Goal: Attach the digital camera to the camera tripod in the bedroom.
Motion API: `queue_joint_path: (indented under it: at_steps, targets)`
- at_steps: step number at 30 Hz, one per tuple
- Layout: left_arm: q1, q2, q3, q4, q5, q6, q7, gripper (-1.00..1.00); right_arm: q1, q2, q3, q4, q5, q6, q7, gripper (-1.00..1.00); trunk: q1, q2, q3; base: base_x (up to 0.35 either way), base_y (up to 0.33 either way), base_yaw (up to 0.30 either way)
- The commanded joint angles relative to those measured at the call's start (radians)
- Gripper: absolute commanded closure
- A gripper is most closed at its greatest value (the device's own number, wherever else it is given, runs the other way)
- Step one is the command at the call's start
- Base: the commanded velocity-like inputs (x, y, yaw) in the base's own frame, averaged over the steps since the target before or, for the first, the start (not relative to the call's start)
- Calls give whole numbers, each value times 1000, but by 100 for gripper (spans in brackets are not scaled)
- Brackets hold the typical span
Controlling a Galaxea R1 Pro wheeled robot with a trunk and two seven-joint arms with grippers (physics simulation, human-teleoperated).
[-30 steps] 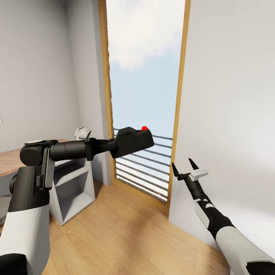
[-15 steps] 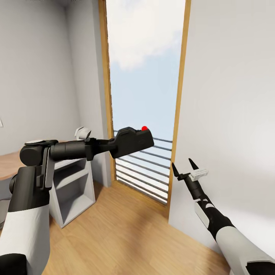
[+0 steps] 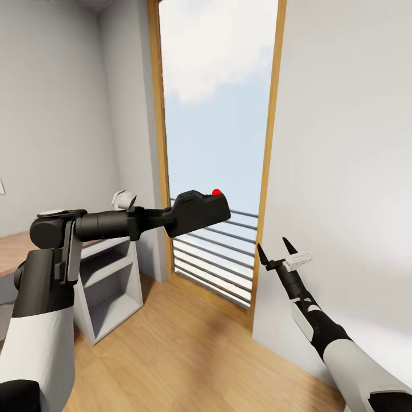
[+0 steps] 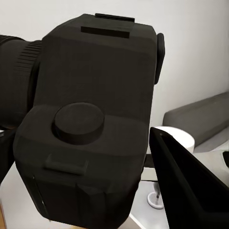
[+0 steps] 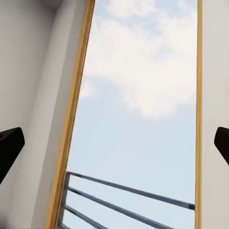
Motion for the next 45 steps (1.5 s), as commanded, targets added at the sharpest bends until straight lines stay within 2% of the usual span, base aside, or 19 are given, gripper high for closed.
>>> queue_joint_path:
  at_steps: [1, 45]
  targets:
    - [-1, 0, 0, 0, -3, 10, -7, 100, -1, -1, 6, 1, -11, -3, 3, -100, -4, 7, 2, 0, 0, 0]
    - [-1, 0, 0, 0, -3, 10, -7, 100, -1, -1, 5, 1, -11, 0, 3, -100, -173, 315, 140, 0, 0, 0]
